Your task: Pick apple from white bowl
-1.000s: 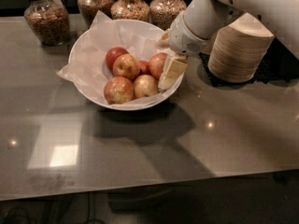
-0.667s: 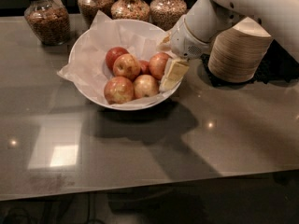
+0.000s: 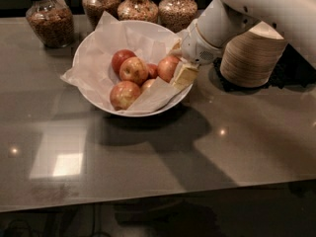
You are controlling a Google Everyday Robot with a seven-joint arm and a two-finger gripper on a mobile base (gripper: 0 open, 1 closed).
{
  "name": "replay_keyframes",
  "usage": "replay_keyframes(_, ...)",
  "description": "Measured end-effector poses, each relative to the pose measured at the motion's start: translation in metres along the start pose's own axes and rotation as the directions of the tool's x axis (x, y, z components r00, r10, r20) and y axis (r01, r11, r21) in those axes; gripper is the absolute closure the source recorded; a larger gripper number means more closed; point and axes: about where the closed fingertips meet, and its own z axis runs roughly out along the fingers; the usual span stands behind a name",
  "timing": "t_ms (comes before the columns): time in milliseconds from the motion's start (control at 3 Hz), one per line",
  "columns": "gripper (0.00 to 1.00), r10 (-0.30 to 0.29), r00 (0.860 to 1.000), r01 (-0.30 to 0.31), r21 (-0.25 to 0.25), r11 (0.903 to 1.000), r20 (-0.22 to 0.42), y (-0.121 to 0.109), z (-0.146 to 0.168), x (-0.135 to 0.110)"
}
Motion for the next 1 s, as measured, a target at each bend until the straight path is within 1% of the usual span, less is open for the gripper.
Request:
replay_keyframes(667,0.92,0.000,1.000,0.000,0.000,1.0000,0.000,0.0000,0.0000,0.0000)
replay_keyframes(1000,1.00,0.004,1.000,-0.004,-0.005,1.0000,0.018,0.0000,0.0000,-0.0024)
